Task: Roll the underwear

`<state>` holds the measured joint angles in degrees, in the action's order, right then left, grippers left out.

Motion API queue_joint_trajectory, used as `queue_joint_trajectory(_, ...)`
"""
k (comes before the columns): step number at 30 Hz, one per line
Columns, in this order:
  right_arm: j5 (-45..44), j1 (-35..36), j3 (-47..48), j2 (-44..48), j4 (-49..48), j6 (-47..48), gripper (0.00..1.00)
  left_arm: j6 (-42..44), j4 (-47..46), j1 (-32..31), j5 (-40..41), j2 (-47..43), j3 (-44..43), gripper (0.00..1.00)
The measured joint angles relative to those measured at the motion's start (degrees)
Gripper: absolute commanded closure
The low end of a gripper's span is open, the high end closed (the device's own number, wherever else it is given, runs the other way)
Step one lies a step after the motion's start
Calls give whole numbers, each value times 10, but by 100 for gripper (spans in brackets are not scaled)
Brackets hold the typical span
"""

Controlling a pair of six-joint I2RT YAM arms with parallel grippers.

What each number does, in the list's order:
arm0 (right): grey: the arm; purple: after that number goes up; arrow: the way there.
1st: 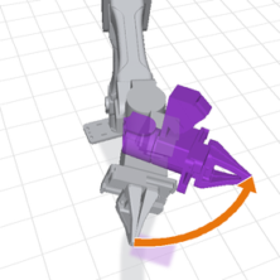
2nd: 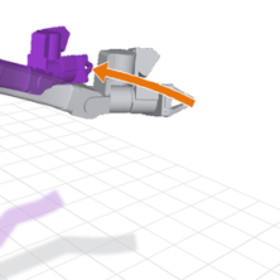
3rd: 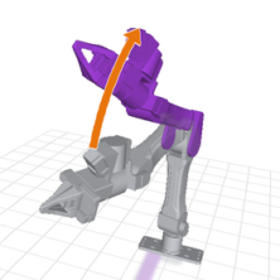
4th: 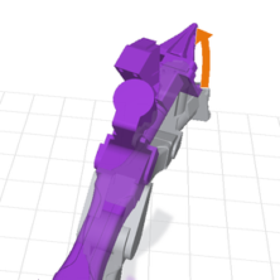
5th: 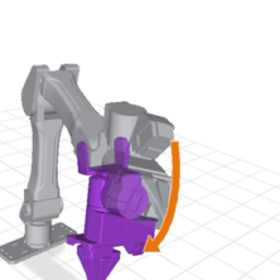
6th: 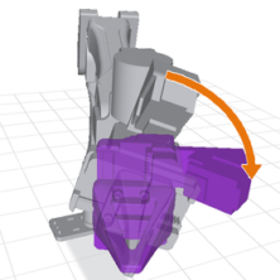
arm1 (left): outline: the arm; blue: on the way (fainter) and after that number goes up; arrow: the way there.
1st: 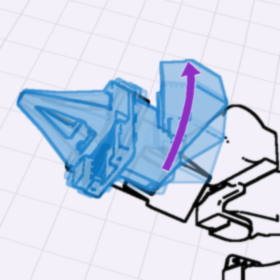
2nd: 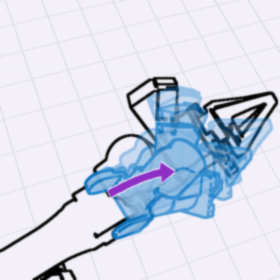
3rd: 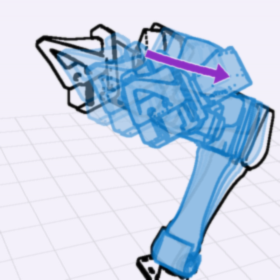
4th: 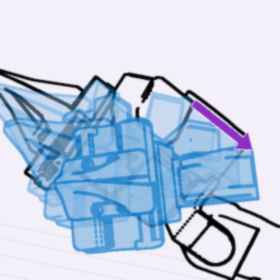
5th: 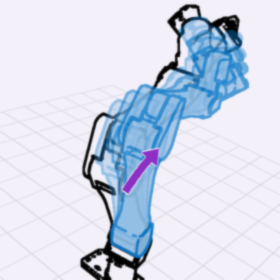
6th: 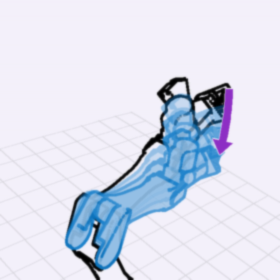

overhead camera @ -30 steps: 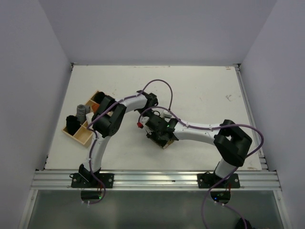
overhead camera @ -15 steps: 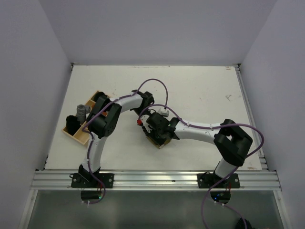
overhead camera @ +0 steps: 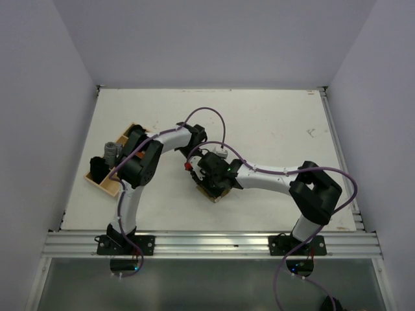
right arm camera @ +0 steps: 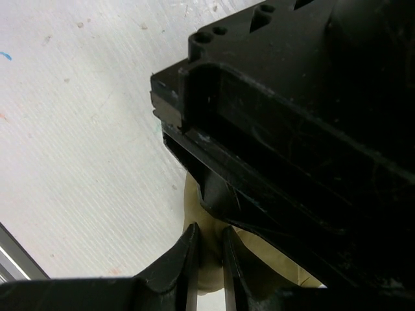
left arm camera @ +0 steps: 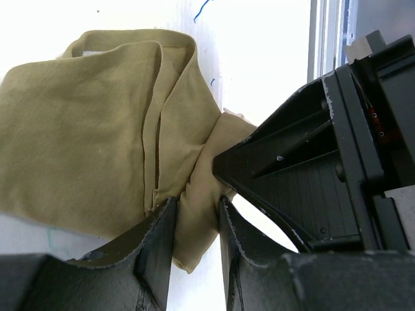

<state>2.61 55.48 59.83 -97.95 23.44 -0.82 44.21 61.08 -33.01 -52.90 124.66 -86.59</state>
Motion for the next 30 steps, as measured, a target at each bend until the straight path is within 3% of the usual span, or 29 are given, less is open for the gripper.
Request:
queue_joint_trajectory(10, 15, -4, 7, -8, -1, 7, 80, 4, 6, 16, -6, -3, 3, 58)
queue_joint_trajectory(30, 36, -16, 16, -17, 10, 21, 81, 11, 5, 71, -29, -42, 40, 59)
